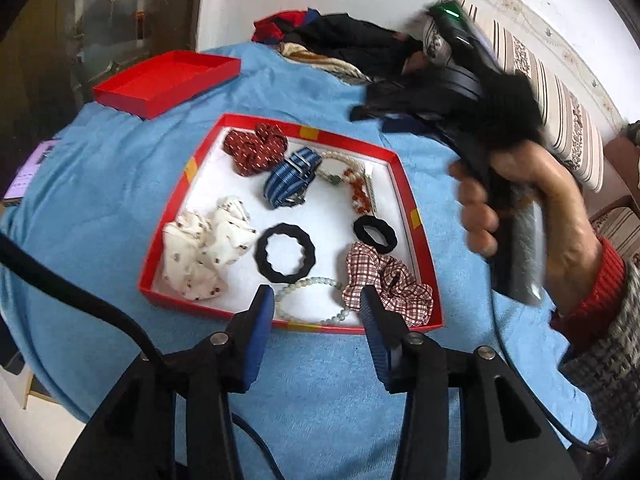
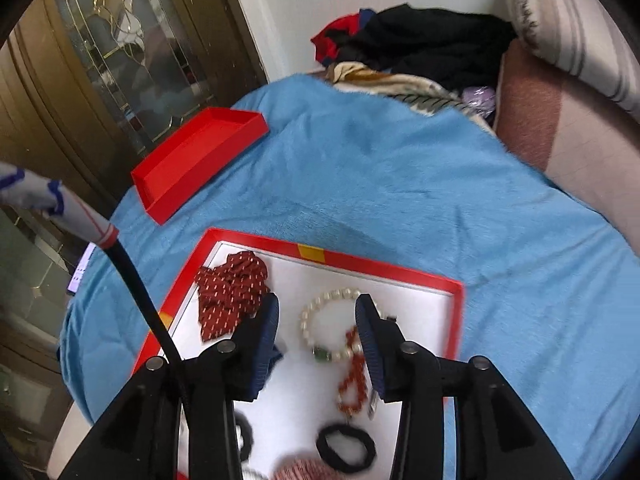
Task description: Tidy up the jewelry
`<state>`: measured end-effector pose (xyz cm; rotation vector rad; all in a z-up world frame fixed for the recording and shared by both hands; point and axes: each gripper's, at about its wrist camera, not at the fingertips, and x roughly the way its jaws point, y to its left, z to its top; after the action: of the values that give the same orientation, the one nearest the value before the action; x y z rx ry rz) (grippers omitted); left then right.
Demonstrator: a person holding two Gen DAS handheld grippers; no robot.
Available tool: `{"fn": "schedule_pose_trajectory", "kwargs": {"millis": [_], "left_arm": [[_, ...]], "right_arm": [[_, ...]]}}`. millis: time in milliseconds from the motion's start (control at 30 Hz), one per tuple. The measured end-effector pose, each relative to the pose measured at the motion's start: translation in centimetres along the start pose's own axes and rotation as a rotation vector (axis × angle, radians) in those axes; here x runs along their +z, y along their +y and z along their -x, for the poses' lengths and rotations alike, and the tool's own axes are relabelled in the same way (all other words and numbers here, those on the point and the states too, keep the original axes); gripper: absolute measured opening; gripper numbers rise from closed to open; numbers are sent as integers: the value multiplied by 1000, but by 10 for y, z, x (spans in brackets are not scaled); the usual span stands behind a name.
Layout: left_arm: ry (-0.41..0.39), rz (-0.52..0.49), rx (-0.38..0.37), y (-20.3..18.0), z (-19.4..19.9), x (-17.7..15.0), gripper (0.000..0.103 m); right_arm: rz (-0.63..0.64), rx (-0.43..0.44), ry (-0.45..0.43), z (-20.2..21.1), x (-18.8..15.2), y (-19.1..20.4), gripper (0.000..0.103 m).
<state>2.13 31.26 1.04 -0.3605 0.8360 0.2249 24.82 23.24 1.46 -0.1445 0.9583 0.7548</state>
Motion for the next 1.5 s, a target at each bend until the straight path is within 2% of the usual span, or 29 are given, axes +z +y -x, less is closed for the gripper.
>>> {"fn": "schedule_pose_trajectory", "kwargs": {"millis": [100, 233, 367, 400, 467, 533, 733, 1000, 1167, 1300, 1500], "left_arm": [[-44, -4, 44, 1, 15, -2, 51], [-130, -13, 145, 2, 38, -7, 64], [-243, -13, 256, 6, 62, -12, 86], [-270, -13, 275, 5, 67, -13, 88], [-327, -22, 341, 3, 79, -16, 98], [-377, -33, 399, 0, 92, -18, 100], [-447, -1, 406, 0, 112, -24, 101], [-460, 16, 467, -2, 123, -30, 103], [-441, 6, 448, -6, 121, -32, 103], [-398, 6, 416, -8, 115, -32, 103], [-342, 0, 401, -11, 104, -35, 103]], "right_arm": [[5, -27, -37, 31, -21, -8, 48], [-41, -36, -63, 65, -53, -23, 52], [-66, -46, -72, 89, -91, -25, 53], [-65, -51, -74, 93, -98, -24, 53], [-59, -69, -80, 103, -120, -20, 53], [-56, -98, -84, 110, -135, -17, 53], [-72, -127, -95, 129, -174, -6, 56], [-50, -152, -107, 135, -196, 14, 61], [-41, -173, -97, 131, -205, 17, 61], [-48, -196, -102, 131, -209, 17, 66], [-65, -213, -99, 131, -212, 14, 68]]}}
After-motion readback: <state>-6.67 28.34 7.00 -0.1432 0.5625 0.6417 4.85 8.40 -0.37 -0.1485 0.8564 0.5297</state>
